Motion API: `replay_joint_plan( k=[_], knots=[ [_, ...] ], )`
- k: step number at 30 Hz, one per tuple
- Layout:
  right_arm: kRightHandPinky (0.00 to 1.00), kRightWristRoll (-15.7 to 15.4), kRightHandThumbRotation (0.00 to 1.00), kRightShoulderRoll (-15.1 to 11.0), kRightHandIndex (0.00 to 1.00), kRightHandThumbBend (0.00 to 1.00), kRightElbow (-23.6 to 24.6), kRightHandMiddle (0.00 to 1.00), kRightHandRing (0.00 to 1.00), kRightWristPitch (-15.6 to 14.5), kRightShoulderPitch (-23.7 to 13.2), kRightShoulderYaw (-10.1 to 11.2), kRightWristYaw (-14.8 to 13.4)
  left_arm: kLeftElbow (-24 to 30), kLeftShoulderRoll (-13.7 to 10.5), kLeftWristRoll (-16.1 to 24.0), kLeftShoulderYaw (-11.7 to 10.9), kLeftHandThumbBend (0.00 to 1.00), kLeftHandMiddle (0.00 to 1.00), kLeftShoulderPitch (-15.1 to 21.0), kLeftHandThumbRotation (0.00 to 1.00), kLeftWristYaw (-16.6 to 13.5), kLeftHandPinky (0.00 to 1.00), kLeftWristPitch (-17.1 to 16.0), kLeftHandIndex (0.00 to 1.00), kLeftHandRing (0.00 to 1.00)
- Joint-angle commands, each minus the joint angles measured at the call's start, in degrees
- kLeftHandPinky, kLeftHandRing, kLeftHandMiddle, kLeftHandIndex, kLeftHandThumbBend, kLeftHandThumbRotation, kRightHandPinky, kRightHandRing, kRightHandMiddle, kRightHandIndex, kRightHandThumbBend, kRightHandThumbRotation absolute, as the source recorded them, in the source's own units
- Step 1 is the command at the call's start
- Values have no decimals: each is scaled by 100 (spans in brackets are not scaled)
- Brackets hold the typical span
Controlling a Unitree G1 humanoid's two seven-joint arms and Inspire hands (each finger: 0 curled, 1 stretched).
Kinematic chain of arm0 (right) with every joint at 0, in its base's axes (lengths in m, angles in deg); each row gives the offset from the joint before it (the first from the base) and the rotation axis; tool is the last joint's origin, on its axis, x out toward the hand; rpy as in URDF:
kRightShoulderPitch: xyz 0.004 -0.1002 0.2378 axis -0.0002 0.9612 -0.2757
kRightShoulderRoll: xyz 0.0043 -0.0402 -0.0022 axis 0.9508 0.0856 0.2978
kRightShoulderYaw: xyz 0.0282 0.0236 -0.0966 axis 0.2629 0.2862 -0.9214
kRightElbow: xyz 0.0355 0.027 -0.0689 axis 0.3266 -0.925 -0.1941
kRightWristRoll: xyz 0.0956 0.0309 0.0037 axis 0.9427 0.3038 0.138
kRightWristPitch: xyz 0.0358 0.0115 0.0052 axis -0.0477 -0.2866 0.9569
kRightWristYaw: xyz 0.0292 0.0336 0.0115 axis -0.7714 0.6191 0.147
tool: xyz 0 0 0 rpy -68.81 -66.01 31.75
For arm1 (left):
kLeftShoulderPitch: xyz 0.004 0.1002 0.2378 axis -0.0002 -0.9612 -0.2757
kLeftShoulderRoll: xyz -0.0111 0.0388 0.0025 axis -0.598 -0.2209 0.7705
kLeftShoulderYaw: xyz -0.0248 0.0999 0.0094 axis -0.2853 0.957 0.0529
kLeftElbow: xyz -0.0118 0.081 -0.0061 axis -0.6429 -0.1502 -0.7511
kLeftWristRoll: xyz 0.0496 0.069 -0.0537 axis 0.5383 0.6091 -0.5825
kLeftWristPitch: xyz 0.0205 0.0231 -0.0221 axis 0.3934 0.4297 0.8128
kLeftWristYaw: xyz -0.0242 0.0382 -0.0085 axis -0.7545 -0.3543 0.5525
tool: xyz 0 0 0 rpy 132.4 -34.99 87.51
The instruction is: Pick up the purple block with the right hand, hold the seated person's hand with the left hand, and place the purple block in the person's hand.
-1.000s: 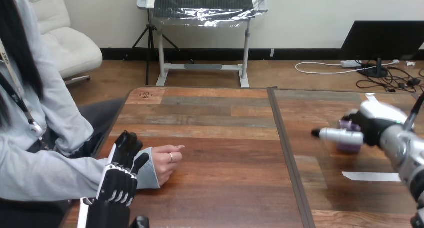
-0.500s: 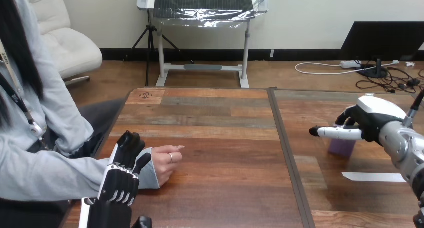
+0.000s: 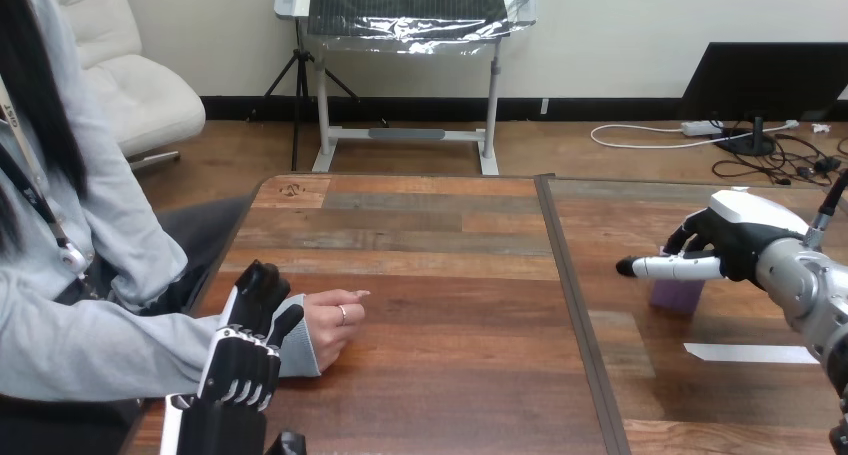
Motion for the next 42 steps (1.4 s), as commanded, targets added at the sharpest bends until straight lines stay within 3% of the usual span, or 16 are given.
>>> replay_joint_plan(
  k=[1, 18, 33, 42],
  knots=[
    [71, 111, 74, 233, 79, 80, -114, 78, 75, 98, 331, 8, 307, 219, 32, 6, 110, 99, 95, 200, 72, 16, 90, -32, 93, 95],
    [70, 219, 54, 158, 77, 92, -54, 75, 72, 259, 461, 4, 136, 241, -35, -58, 159, 99, 96, 190, 71, 12, 93, -22, 94, 97],
    [65, 415, 57, 110, 72, 84, 51, 67, 65, 531, 491, 150, 42, 197, -98, -44, 143, 99, 97, 243, 72, 30, 91, -88, 95, 96],
    [64, 528, 57, 77, 71, 80, 151, 70, 67, 603, 429, 206, 206, 193, -90, -99, 158, 99, 97, 292, 70, 56, 92, -65, 95, 97]
  ],
)
